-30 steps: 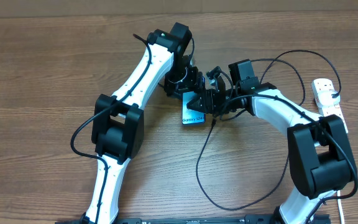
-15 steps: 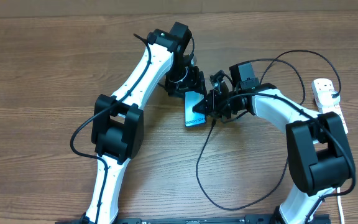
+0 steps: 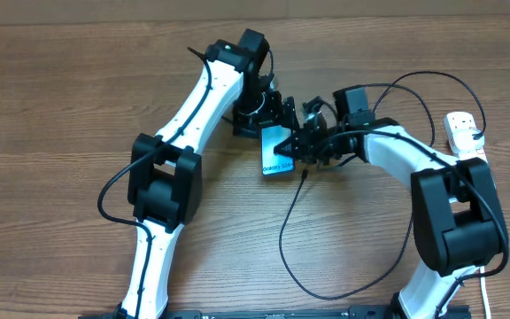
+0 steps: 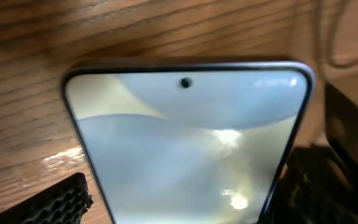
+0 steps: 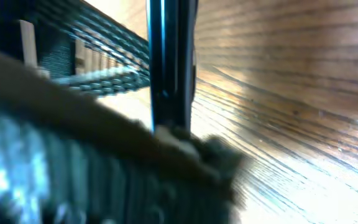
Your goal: Plug charger to phone and switch on socket
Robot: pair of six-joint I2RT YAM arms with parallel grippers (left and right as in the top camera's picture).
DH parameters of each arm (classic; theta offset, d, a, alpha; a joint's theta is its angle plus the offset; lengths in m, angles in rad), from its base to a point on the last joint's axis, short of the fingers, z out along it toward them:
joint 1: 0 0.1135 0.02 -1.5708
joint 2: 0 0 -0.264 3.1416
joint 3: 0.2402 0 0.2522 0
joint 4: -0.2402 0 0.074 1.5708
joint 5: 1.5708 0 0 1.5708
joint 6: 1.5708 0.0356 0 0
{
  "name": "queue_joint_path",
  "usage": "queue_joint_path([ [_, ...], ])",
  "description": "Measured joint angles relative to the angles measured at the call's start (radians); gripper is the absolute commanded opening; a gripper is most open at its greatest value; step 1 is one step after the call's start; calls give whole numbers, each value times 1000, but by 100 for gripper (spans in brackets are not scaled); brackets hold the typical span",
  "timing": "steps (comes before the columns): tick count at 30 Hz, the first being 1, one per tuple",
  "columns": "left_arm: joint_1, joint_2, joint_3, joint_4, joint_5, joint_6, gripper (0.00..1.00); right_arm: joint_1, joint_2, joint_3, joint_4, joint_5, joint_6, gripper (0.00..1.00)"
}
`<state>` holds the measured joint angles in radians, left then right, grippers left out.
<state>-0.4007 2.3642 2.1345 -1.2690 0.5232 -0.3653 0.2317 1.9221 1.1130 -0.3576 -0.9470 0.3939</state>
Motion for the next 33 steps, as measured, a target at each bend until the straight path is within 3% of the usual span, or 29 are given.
queue_joint_path([
  [5,79,0,0,35,224,66,87,-58,0,0,15,-114,10,4],
  [12,167,0,2,89,530,180,67,-66,0,-1,208,-277,115,4],
  [26,156,0,2,219,820,216,41,-75,0,-1,622,-393,469,4],
  [33,156,0,2,222,850,212,38,-74,0,-1,672,-398,549,4],
])
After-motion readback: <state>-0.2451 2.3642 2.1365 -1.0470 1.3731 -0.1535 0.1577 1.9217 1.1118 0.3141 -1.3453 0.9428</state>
